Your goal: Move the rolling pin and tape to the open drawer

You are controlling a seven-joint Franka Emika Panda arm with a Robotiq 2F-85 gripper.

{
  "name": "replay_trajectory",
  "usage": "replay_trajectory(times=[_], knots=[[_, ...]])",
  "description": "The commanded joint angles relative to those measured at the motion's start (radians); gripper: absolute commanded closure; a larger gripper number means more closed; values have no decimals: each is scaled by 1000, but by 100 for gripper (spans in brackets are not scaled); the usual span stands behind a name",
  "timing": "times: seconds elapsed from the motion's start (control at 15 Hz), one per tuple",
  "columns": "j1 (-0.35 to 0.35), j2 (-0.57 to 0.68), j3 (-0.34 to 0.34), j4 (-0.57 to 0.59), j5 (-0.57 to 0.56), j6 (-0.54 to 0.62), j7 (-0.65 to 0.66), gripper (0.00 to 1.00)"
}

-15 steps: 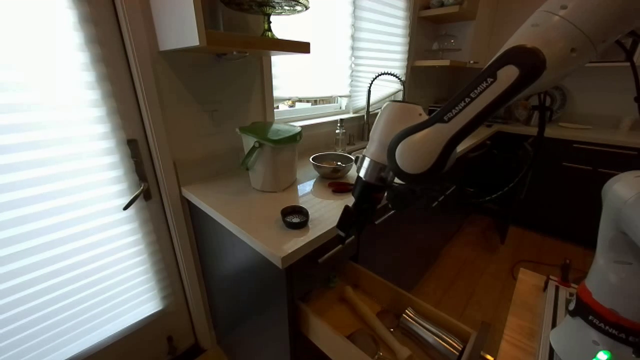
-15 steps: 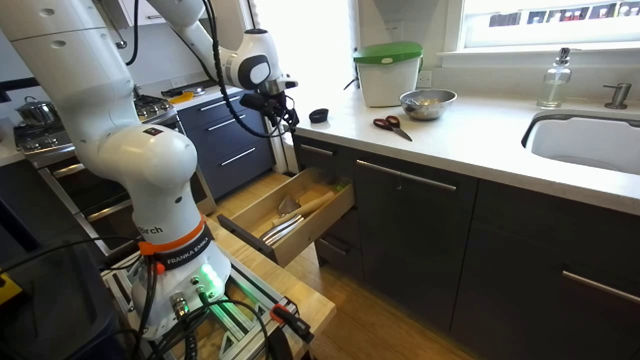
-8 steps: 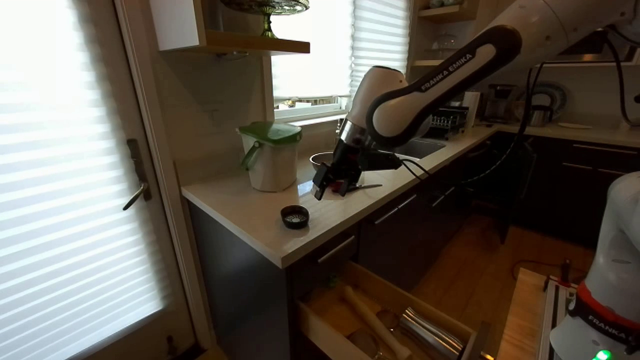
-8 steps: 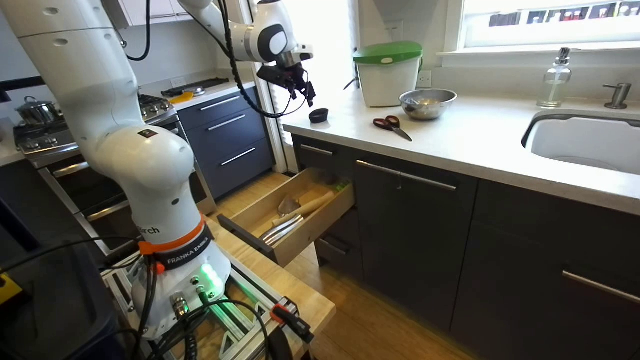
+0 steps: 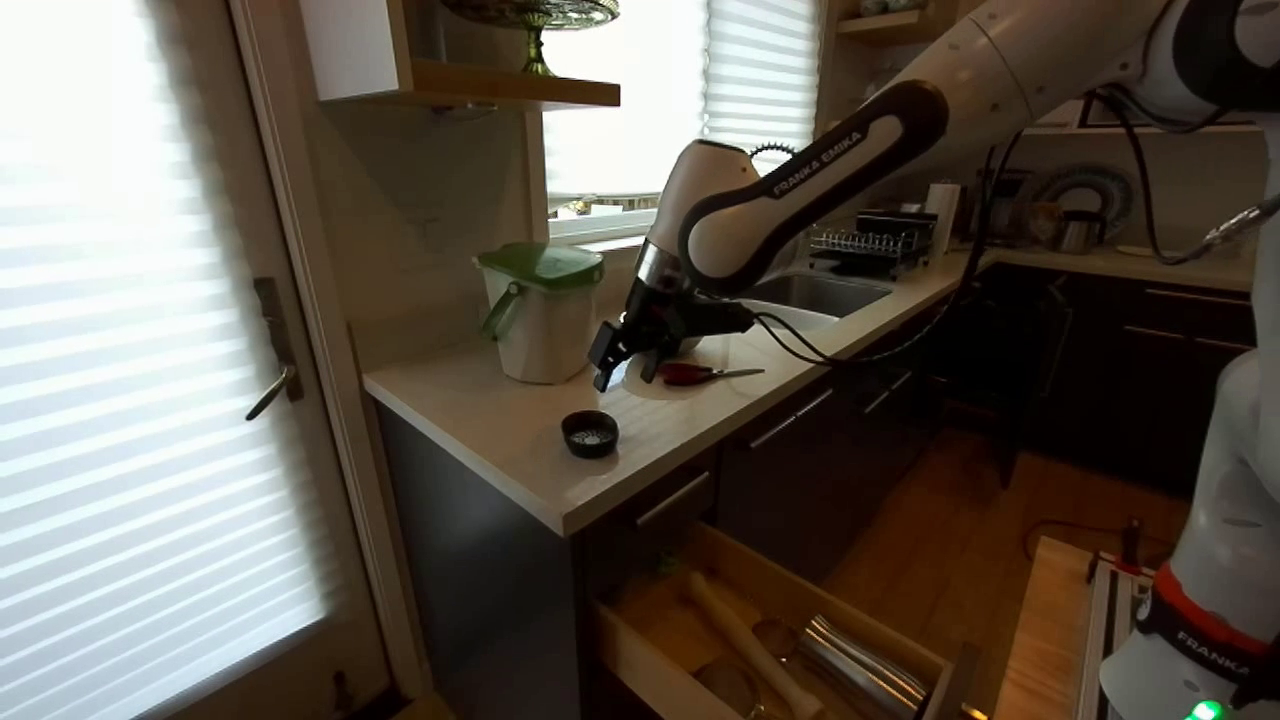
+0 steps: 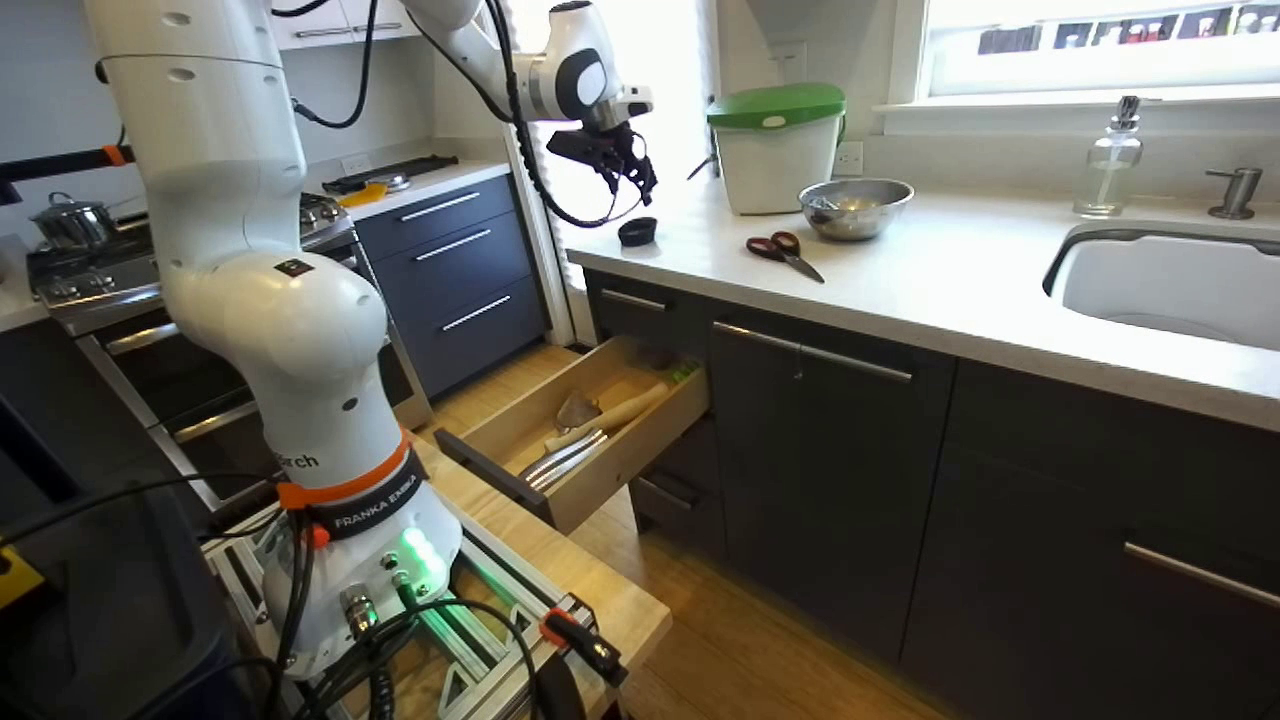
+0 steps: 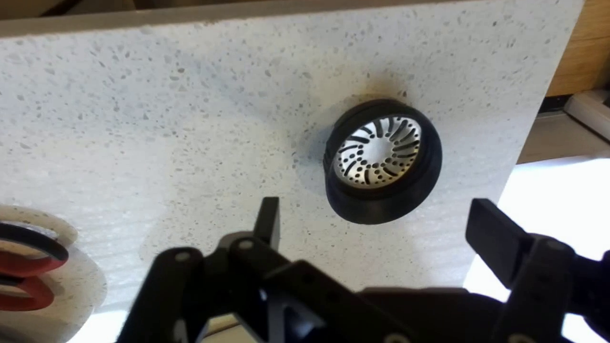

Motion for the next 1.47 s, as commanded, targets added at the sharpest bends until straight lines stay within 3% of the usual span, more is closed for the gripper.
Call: replay_trajectory(times=[0.0,0.27,0.6,0.8,1.0,1.27,1.4], knots=[[-5,75,-16,85,-11,-52,-50,4],[-13,118,-27,113,0,-58,-84,17],[-9,167,-31,125,2,-55,-88,19],[-7,185,-30,125,5,-56,-86,36],[-4,194,-30,125,5,-55,-81,70],[-1,191,-29,126,7,-54,-78,100],[0,183,-28,123,10,-55,-76,100]])
